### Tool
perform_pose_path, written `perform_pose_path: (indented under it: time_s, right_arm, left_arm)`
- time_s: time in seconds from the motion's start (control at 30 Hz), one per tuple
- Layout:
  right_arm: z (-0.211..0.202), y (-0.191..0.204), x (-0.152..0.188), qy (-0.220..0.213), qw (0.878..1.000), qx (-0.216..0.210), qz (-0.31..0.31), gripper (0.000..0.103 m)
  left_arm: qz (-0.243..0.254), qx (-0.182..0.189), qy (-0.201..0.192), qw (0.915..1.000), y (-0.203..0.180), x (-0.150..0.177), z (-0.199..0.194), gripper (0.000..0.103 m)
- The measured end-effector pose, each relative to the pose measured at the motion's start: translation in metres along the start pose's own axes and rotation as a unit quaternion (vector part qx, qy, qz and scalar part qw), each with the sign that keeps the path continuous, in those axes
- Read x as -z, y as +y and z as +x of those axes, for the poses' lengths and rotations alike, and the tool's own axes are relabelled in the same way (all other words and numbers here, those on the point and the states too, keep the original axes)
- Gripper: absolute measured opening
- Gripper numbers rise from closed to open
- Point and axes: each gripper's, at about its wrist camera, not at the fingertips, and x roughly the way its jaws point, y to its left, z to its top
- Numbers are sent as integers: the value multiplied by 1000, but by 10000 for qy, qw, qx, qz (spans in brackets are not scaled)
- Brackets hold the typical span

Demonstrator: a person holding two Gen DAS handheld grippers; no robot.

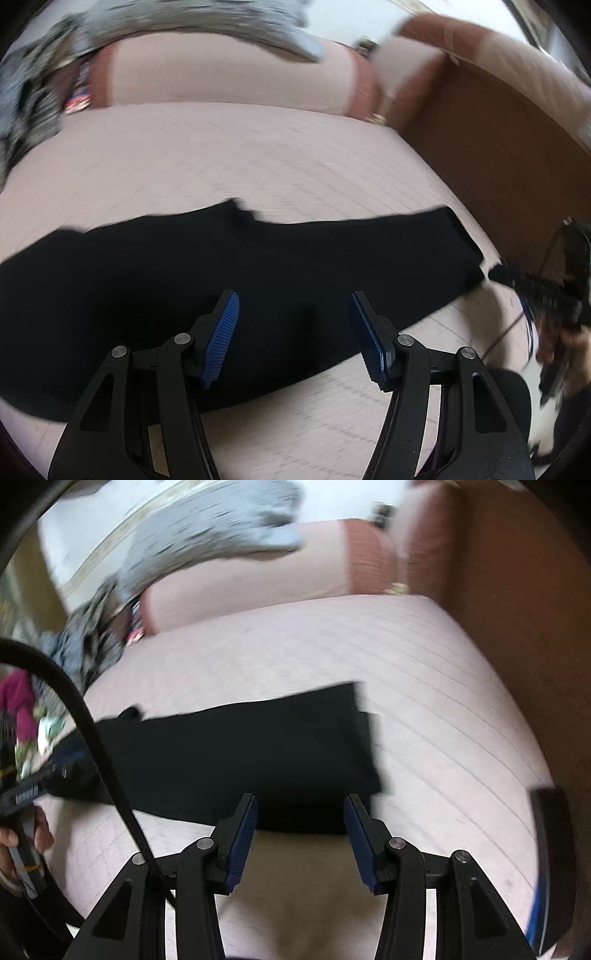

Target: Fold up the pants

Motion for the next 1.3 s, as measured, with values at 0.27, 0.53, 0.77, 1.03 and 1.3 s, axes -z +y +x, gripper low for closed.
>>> perform_pose_path:
  time_s: [0.27,0.53,0.77,1.03,1.3]
  right_arm:
    - [2,-41,5,15,9981,-135,608,46]
    - [21,-29,-14,-71,9993,70,359,22]
    - [-13,-24,-8,-351,9990,-154,241,3]
    - [9,-39,5,6,9979,45,641,2]
    - [7,-31,0,-266,9988,-76,416,28]
  left_arm:
    - [702,450,219,9963,-54,-40,42,62]
    - [747,607,211,9951,-81,-62,61,62]
    - [780,521,185,9954,-75,-56,56,62]
    - [868,617,93,9943,-89,-66,61,62]
    - [812,636,136,9946,-90,-62,62,62]
